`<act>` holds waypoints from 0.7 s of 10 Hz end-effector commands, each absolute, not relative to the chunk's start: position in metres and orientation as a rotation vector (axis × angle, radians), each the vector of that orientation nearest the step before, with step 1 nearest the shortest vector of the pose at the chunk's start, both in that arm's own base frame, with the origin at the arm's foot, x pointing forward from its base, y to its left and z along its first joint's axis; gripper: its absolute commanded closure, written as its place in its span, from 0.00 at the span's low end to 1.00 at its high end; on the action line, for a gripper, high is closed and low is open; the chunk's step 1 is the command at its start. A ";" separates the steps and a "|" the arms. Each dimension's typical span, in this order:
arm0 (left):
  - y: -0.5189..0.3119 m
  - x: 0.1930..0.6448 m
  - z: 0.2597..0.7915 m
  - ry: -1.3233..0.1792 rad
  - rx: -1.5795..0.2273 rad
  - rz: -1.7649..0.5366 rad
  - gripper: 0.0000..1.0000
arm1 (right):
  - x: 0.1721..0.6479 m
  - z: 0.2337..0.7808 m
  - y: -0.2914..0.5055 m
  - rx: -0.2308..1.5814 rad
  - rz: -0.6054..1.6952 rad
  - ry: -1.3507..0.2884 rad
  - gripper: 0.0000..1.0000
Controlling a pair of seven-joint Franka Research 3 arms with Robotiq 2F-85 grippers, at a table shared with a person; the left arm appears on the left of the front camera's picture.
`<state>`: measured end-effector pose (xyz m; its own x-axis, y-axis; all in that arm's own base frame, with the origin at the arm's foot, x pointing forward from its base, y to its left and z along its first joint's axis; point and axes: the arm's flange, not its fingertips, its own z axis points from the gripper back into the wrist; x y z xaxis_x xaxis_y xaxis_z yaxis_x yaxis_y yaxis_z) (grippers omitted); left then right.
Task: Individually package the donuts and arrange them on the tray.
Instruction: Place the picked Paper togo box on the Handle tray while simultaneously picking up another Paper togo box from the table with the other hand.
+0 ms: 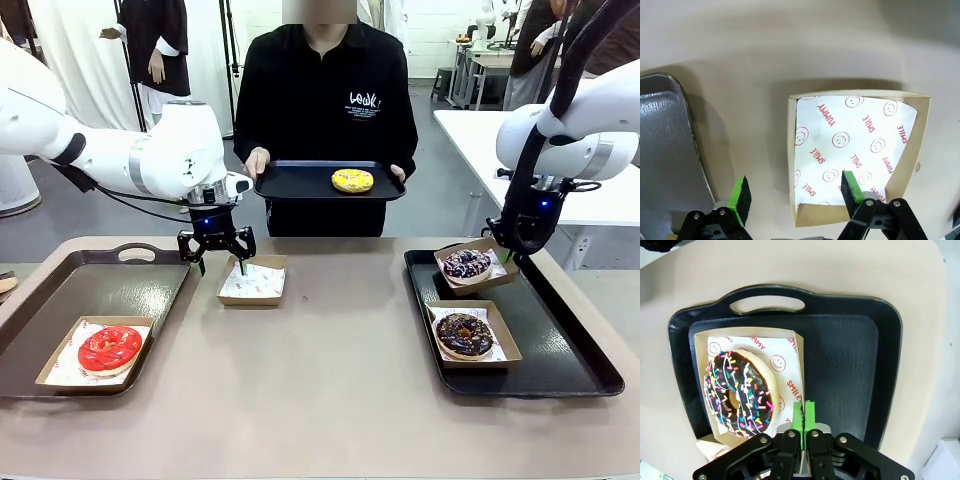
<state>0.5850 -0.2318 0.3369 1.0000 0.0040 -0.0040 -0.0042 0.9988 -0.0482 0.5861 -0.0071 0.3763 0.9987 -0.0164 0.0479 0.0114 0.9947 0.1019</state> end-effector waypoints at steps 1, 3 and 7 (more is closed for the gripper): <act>-0.237 0.591 0.330 -0.012 -0.021 0.005 0.06 | 0.593 0.368 -0.010 0.133 -0.005 -0.064 0.99; -0.239 0.590 0.328 -0.012 -0.014 -0.001 0.06 | 0.591 0.364 -0.011 0.136 -0.031 -0.057 0.99; -0.239 0.590 0.325 -0.011 -0.014 -0.006 0.06 | 0.585 0.360 -0.018 0.121 -0.060 -0.058 0.99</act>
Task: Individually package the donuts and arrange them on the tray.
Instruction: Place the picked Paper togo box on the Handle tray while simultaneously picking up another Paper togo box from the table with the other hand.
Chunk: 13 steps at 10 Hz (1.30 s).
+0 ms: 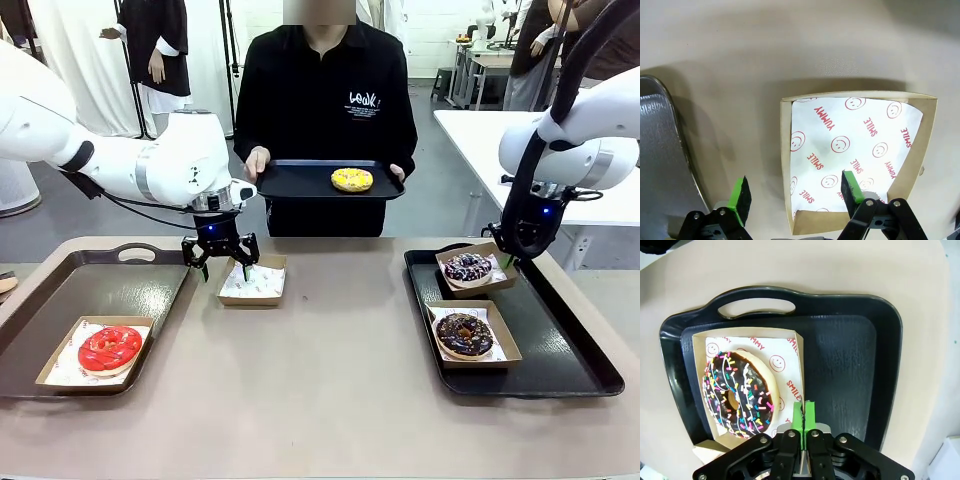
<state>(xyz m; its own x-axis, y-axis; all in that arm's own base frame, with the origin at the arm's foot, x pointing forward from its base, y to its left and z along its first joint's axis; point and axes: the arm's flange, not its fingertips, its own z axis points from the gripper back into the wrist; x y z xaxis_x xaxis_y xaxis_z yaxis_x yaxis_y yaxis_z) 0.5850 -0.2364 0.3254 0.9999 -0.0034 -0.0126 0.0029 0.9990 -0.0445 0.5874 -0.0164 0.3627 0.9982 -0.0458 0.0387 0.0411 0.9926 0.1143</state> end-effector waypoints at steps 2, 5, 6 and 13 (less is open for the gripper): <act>-0.238 0.592 0.320 -0.017 -0.006 -0.006 0.06 | 0.584 0.360 -0.018 0.121 -0.059 -0.054 0.99; -0.238 0.592 0.320 -0.047 -0.022 -0.026 0.66 | 0.584 0.360 -0.018 0.126 -0.054 -0.047 0.49; -0.238 0.592 0.321 -0.043 -0.027 -0.028 0.75 | 0.584 0.359 -0.018 0.126 -0.048 -0.043 0.39; -0.236 0.590 0.327 -0.046 -0.037 -0.033 1.00 | 0.582 0.366 -0.019 0.130 -0.068 -0.049 0.00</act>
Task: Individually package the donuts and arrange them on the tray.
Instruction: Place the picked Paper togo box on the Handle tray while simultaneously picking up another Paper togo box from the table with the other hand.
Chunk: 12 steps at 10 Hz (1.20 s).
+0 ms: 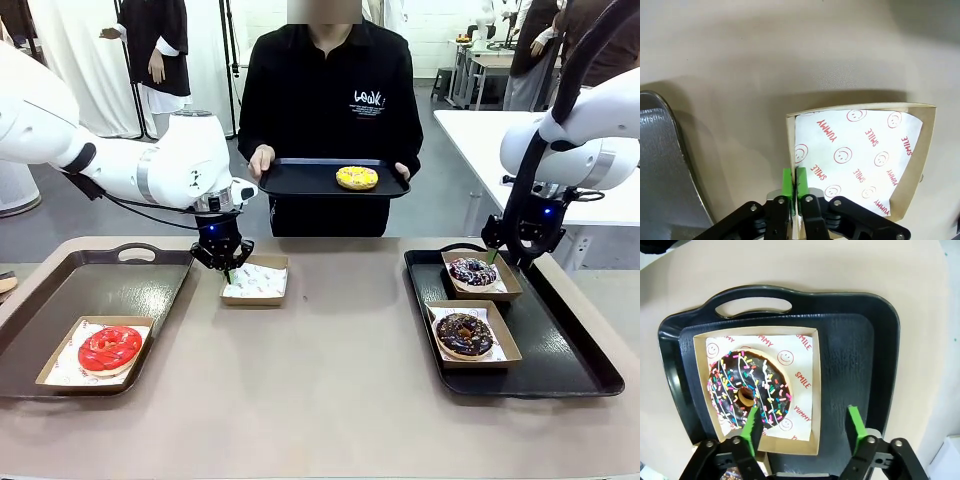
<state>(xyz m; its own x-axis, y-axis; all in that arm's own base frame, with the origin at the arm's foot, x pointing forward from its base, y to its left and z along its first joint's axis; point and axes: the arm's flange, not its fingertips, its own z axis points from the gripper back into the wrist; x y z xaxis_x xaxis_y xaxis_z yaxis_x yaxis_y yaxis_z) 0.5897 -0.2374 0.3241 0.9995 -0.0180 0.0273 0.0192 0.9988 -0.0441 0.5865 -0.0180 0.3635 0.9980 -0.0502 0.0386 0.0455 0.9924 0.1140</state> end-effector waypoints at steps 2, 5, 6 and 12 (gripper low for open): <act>-0.236 0.590 0.328 -0.045 -0.039 -0.032 1.00 | 0.580 0.371 -0.022 0.136 -0.075 -0.055 0.00; -0.235 0.589 0.333 -0.049 -0.042 -0.016 1.00 | 0.573 0.380 -0.024 0.150 -0.082 -0.074 0.00; -0.236 0.587 0.343 -0.027 -0.070 0.023 1.00 | 0.561 0.394 -0.025 0.228 -0.067 -0.059 0.00; -0.267 0.553 0.455 -0.133 -0.126 -0.036 1.00 | 0.454 0.502 -0.165 0.984 -0.071 -0.022 0.00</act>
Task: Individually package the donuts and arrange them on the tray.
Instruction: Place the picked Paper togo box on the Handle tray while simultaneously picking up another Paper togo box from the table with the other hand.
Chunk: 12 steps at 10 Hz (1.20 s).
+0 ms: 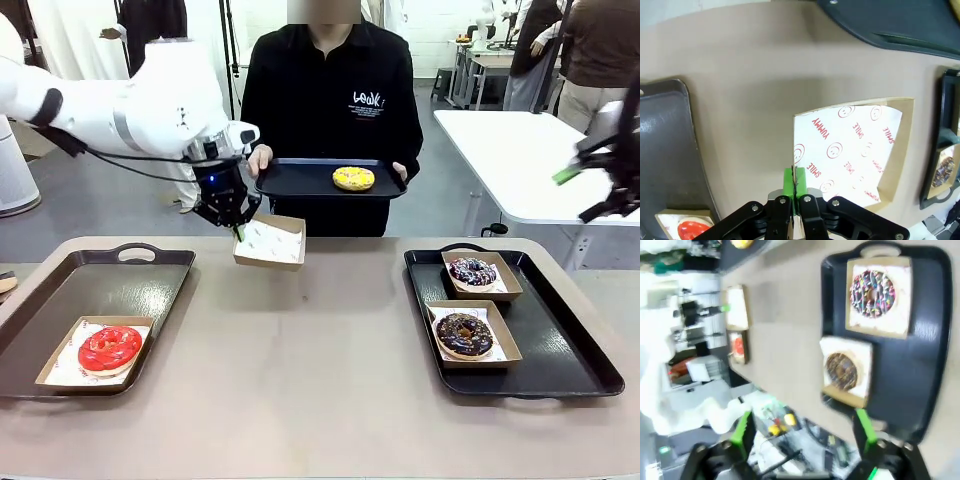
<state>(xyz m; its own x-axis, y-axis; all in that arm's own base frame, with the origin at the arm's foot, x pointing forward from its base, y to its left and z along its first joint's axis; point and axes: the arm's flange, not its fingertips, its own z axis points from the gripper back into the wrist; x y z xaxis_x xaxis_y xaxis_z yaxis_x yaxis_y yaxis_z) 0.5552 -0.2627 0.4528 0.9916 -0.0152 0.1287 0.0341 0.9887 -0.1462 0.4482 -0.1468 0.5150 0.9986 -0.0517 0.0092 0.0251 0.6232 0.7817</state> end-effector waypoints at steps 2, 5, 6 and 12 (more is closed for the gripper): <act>-0.285 0.556 0.481 -0.161 -0.100 -0.051 1.00 | 0.420 0.497 -0.211 1.118 -0.135 -0.039 0.00; -0.297 0.575 0.501 -0.163 -0.096 -0.019 1.00 | 0.385 0.462 -0.254 1.202 -0.209 -0.090 0.00; -0.300 0.583 0.499 -0.148 -0.096 -0.006 1.00 | 0.380 0.446 -0.259 1.198 -0.195 -0.091 0.00; -0.295 0.583 0.490 -0.135 -0.119 -0.023 1.00 | 0.379 0.418 -0.266 1.197 -0.216 -0.045 0.00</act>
